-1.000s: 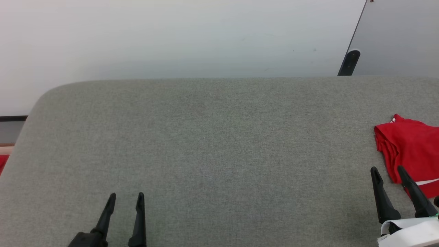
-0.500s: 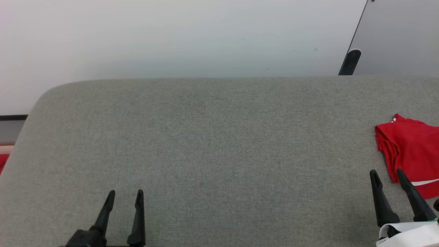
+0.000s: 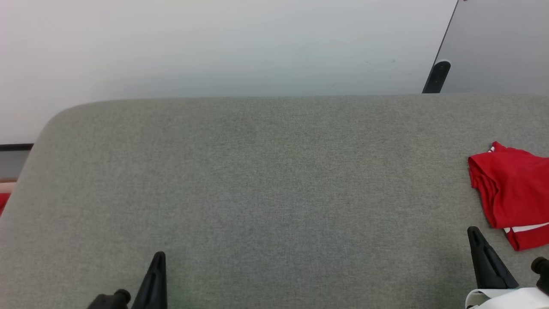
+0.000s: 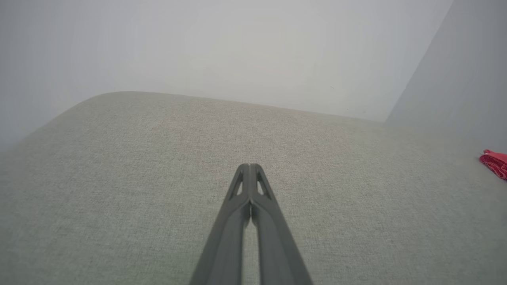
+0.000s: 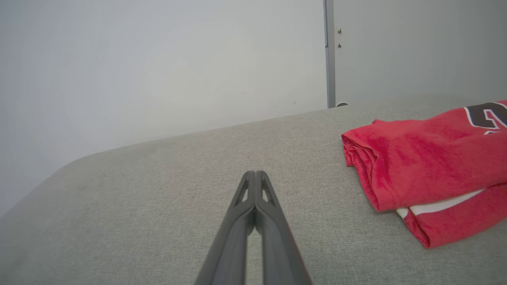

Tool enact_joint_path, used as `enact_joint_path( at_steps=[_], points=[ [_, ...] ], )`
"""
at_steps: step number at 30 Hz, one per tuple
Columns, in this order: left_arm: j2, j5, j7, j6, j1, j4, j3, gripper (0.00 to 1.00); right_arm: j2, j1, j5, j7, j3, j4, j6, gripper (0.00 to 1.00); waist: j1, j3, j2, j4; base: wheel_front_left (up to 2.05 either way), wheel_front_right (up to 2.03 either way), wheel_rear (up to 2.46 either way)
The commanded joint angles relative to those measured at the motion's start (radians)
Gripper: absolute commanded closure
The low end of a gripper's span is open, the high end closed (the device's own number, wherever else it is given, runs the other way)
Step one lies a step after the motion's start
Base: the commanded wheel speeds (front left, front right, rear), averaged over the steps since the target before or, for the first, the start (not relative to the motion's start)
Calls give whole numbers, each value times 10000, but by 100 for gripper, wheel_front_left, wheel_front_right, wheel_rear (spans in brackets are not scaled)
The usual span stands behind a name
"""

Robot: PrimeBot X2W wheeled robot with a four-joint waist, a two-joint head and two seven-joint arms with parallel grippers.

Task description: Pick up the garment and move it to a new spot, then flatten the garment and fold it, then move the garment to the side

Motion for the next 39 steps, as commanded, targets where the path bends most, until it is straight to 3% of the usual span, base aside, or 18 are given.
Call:
enact_joint_path(
  at_steps=[1, 39],
  points=[
    [16, -473, 97, -33, -190, -87, 66, 100, -36, -111, 429, 55, -67, -79, 0, 100, 0, -5, 0, -4, 0, 0, 0],
    [-163, -6447, 1696, -301, -1192, 625, 560, 100, 481, -940, 5650, 866, -441, 984, -5, 100, 0, -121, 0, -110, 0, 0, 0]
  ],
)
